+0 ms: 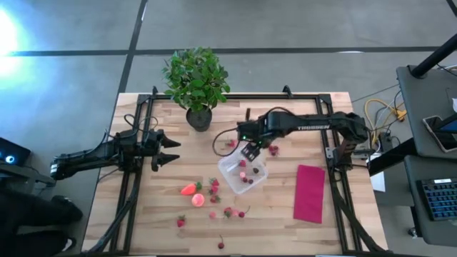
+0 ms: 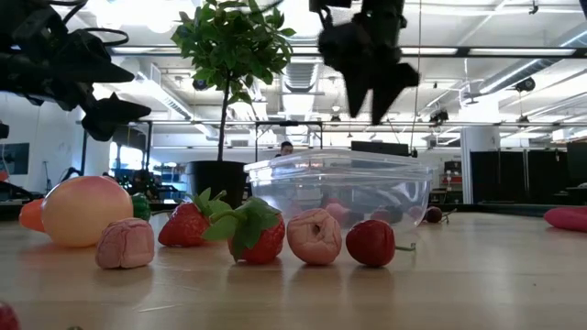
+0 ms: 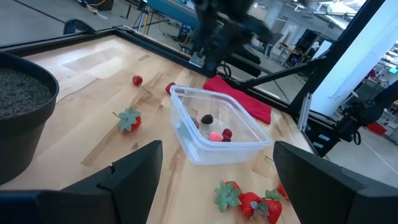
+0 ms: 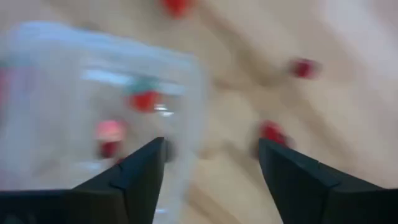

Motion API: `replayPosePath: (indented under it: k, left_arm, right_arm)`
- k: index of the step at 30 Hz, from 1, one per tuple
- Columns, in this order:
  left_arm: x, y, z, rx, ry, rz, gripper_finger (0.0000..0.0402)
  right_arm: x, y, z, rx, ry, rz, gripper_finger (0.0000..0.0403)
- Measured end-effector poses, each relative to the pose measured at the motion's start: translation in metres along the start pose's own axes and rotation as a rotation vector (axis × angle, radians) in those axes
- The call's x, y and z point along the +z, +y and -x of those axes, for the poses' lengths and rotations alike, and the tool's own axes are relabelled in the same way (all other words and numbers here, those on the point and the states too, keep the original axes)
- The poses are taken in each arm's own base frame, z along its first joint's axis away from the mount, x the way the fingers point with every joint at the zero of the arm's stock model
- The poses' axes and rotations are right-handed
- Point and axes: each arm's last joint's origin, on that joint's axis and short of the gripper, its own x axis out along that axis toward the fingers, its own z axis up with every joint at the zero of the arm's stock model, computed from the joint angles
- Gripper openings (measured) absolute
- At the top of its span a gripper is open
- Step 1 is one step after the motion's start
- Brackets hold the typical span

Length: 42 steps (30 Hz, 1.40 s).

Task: Pick and placing Produce into tupperware
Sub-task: Put the red cherry into the transparent bin

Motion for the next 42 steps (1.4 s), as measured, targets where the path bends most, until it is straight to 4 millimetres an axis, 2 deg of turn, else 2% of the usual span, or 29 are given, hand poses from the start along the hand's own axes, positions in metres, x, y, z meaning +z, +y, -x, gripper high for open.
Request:
replayPosePath:
  k: [4, 9, 13, 16, 23, 28, 34, 42]
  left_arm:
    - [0.0, 0.0, 0.0, 0.0, 0.0, 0.0, 0.0293]
    - [0.0, 0.0, 0.0, 0.0, 0.0, 0.0, 0.0293]
    - [0.0, 0.0, 0.0, 0.0, 0.0, 0.0, 0.0293]
    - [0.0, 0.0, 0.0, 0.0, 0.0, 0.0, 0.0293]
    - [0.0, 0.0, 0.0, 0.001, 0.001, 0.0, 0.0293]
    - [0.0, 0.0, 0.0, 0.0, 0.001, 0.0, 0.0293]
    - [0.0, 0.0, 0.0, 0.001, 0.0, 0.0, 0.0293]
    - [0.0, 0.0, 0.0, 0.0, 0.001, 0.0, 0.0293]
  right_arm:
    - [0.018, -0.036, -0.004, -0.052, 0.038, -0.102, 0.025]
    - [0.043, -0.077, -0.048, -0.092, 0.165, -0.193, 0.024]
    - [0.057, -0.097, -0.078, -0.005, 0.235, -0.252, 0.0234]
    - [0.063, -0.102, -0.095, -0.002, 0.256, -0.258, 0.0233]
    - [0.069, -0.1, -0.118, -0.023, 0.249, -0.239, 0.0233]
    - [0.071, -0.103, -0.128, -0.032, 0.243, -0.247, 0.0232]
    - [0.065, -0.107, -0.139, -0.059, 0.27, -0.248, 0.023]
    - [0.059, -0.114, -0.148, -0.059, 0.267, -0.263, 0.0204]
